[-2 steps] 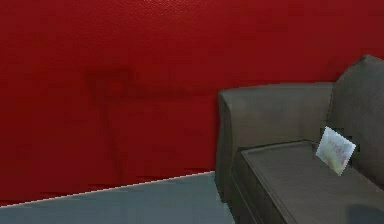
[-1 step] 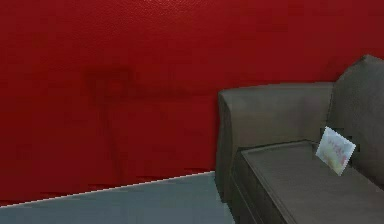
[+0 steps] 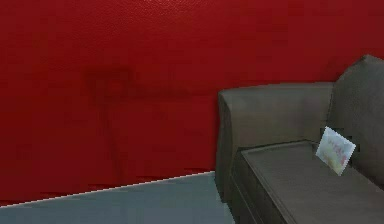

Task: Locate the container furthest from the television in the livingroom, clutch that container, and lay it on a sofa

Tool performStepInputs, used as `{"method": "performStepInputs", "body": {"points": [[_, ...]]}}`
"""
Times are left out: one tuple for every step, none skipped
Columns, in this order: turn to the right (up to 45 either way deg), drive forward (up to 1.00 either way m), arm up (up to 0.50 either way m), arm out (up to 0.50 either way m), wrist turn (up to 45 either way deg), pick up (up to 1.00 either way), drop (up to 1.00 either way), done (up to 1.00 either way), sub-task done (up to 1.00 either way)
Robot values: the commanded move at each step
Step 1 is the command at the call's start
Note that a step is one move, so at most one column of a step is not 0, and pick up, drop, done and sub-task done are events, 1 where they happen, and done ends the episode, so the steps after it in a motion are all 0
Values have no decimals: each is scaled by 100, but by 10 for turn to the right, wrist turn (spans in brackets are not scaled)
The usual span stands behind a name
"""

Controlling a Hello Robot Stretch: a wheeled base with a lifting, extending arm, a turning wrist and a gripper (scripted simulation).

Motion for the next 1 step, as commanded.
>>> {"method": "performStepInputs", "body": {"points": [[0, 0, -20, 0, 0, 0, 0, 0, 0]]}}
